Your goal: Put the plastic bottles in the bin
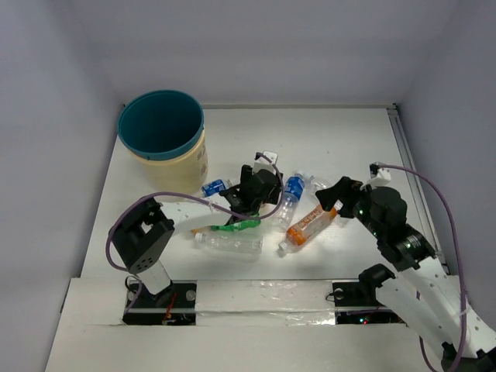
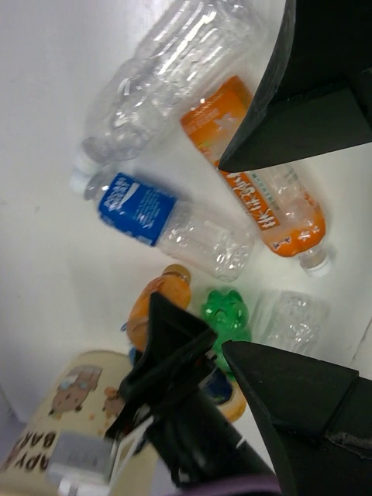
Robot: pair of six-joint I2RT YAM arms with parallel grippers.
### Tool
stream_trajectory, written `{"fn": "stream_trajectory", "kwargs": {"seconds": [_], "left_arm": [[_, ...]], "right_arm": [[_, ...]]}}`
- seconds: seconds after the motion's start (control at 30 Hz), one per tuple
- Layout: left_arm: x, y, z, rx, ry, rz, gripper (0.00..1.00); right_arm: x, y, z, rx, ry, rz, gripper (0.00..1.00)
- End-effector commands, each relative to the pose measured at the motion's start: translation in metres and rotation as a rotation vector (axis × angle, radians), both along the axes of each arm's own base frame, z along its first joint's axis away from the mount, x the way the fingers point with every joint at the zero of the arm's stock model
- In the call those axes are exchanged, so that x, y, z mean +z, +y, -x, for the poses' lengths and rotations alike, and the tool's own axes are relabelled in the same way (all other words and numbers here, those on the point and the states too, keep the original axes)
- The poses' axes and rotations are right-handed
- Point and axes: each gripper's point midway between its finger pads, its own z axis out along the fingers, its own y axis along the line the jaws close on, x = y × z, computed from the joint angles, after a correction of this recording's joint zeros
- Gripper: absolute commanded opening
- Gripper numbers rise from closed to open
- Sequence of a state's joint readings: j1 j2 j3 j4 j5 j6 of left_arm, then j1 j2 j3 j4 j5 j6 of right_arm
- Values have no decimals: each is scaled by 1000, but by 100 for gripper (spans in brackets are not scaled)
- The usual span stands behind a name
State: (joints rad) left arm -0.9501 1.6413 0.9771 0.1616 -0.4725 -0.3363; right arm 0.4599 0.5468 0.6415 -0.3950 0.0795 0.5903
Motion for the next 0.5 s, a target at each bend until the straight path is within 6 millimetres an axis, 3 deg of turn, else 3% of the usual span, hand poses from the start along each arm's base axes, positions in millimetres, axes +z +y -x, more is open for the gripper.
{"fn": "stream_trajectory", "kwargs": {"seconds": [0.0, 0.07, 0.2, 0.3, 0.47], "left_arm": [[31, -14, -13, -10, -67, 78, 63], [40, -15, -10, -23, -78, 112, 51], [73, -15, -2, -52, -113, 200, 40], [109, -8, 7, -71, -162, 277, 38], [190, 24, 28, -77, -299, 420, 38]], "right_arm": [[-26, -5, -3, -78, 108, -19, 94], [-39, -7, -3, -100, 167, -4, 94], [-66, -8, -6, -135, 297, 47, 94], [-77, -12, -5, -168, 351, 65, 93], [-95, -23, -3, -241, 445, 122, 87]]}}
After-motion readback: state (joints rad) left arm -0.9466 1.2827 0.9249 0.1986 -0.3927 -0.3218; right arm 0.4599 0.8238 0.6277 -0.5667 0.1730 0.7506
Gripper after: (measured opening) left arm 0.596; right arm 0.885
